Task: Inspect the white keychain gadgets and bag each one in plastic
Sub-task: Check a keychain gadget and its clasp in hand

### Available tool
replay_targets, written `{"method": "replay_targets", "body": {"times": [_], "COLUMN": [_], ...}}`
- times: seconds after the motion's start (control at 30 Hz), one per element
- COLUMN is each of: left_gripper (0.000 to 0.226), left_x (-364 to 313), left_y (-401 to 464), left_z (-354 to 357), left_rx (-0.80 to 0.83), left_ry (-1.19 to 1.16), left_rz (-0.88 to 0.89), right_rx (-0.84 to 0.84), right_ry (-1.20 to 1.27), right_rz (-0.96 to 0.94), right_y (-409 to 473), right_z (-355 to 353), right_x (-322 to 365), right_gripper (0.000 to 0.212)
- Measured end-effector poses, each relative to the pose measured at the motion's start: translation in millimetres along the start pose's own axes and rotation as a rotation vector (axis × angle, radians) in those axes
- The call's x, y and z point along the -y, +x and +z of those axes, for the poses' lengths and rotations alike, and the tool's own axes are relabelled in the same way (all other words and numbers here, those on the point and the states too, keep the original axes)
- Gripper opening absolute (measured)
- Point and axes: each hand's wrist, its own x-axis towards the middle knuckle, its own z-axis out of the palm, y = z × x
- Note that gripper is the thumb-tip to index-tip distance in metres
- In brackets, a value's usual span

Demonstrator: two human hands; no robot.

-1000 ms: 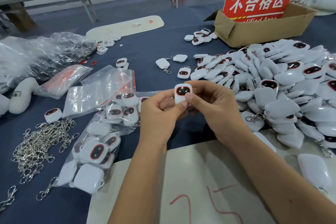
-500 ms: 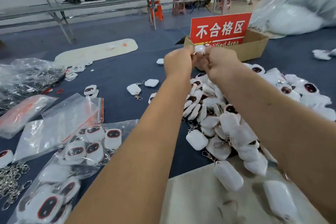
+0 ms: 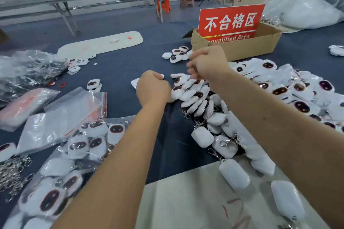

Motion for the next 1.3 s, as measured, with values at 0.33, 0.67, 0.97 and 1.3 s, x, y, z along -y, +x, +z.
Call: {"method": "replay_targets", "body": {"times": [0.33,0.67,0.97,1.3], "left_gripper": [0.016,0.016,0.056,0.012], "left_x": [54,51,83,101], "left_y": [-33,-60,-119,-124], "left_z": [-23,-44,-88,-100], "left_rx": [0.078,0.035,0.138,0.224], "left_ry": [0.447,0.157,-0.579,-0.727], "left_rz": [0.276,0.286,-0.096,-0.104], "right_rx": [0.224,0.069,0.298,0.360], "right_ry": [-1.311,-0.896,-0.523,0.174], "right_rz": [-0.423,-0.624,-0.484,-0.249], "right_y": [-71,-104,-144,-157], "right_z": [59,51,51,51], "right_x": [-39,-44,-55,-84], "right_gripper": [0.020,0.035,0.046,0.012]}}
